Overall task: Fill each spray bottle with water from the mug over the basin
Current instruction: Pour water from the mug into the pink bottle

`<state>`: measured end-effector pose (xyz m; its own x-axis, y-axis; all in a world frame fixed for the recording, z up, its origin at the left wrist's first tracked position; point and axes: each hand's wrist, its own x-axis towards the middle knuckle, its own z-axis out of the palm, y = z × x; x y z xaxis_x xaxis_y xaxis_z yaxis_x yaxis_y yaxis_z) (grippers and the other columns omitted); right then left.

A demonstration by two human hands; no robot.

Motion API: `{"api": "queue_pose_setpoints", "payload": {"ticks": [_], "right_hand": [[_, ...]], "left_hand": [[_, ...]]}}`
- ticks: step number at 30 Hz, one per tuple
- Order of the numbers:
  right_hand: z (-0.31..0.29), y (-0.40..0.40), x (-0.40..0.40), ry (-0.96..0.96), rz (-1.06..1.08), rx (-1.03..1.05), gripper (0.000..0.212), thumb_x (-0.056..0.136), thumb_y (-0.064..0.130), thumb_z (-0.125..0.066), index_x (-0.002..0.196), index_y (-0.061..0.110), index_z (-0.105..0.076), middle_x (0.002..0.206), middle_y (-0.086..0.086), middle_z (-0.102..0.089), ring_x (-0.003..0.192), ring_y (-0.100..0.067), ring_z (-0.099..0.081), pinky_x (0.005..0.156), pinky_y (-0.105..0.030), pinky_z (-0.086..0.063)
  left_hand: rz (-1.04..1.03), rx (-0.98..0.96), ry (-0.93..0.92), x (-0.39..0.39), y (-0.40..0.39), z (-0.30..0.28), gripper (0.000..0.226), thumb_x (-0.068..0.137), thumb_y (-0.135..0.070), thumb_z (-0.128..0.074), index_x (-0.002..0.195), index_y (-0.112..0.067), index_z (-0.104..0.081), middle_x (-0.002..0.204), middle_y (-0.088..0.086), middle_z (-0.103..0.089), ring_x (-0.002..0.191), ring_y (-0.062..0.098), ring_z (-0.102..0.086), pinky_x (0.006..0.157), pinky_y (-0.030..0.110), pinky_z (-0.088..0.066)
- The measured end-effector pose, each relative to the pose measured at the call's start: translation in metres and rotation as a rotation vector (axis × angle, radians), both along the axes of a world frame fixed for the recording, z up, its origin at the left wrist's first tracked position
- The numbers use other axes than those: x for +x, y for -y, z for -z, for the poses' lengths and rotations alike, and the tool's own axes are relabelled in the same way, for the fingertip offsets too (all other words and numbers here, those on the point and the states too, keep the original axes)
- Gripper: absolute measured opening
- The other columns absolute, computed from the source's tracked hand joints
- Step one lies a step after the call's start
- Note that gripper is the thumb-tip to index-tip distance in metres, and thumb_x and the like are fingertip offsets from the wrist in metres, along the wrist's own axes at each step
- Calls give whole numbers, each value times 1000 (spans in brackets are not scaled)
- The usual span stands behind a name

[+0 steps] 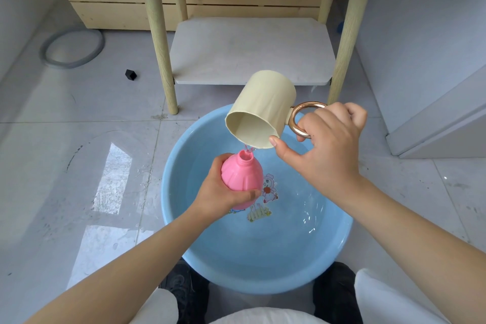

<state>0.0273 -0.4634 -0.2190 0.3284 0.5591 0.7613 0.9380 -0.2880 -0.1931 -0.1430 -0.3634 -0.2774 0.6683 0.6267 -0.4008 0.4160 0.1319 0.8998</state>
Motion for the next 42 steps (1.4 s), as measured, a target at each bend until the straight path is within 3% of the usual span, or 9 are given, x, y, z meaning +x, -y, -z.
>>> {"api": "queue_pose_setpoints", "payload": {"ticks": [10,15,20,34,37,42], "right_hand": [[3,0,1,68,-23,8,46,80,47,-65,58,10,-48,58,-1,-46,66,-26,-47,82,-36,-27],[4,0,0,89,-41,8,46,80,47,-65,59,10,-48,58,-1,-45,70,-21,-40,82,-36,-27],[3,0,1,96,-56,10,45,80,46,-65,60,10,-49,59,-1,-44,71,-21,-39,82,-36,-27],[4,0,-2,145,-77,21,49,83,50,-62,58,11,-46,59,-1,-43,72,-20,-39,81,-37,-28],[5,0,-3,62,-51,3,48,81,50,-64,59,12,-47,59,2,-44,71,-20,-41,82,-35,-26],[11,-3,-1,-316,82,-54,43,75,58,-58,61,23,-38,58,14,-42,65,-17,-43,73,-27,-16]], "left_hand": [[10,1,-5,-1,-1,3,75,64,-16,-87,115,-40,-38,110,-12,-51,95,11,-56,52,14,-51],[6,-14,0,-1,-1,3,74,52,-29,-85,108,-47,-39,110,-12,-52,96,10,-57,54,17,-53],[8,4,-15,-1,-2,5,76,64,-16,-87,117,-40,-38,111,-11,-51,96,11,-56,53,14,-51],[14,-9,-3,0,-2,5,79,50,-34,-83,115,-44,-39,113,-11,-52,99,13,-57,54,15,-52],[11,-6,-7,0,-2,4,80,51,-33,-82,117,-42,-39,113,-10,-52,98,12,-56,54,15,-52],[2,-23,8,-2,-2,2,76,53,-28,-85,112,-44,-40,113,-10,-52,96,11,-57,52,14,-50]]}}
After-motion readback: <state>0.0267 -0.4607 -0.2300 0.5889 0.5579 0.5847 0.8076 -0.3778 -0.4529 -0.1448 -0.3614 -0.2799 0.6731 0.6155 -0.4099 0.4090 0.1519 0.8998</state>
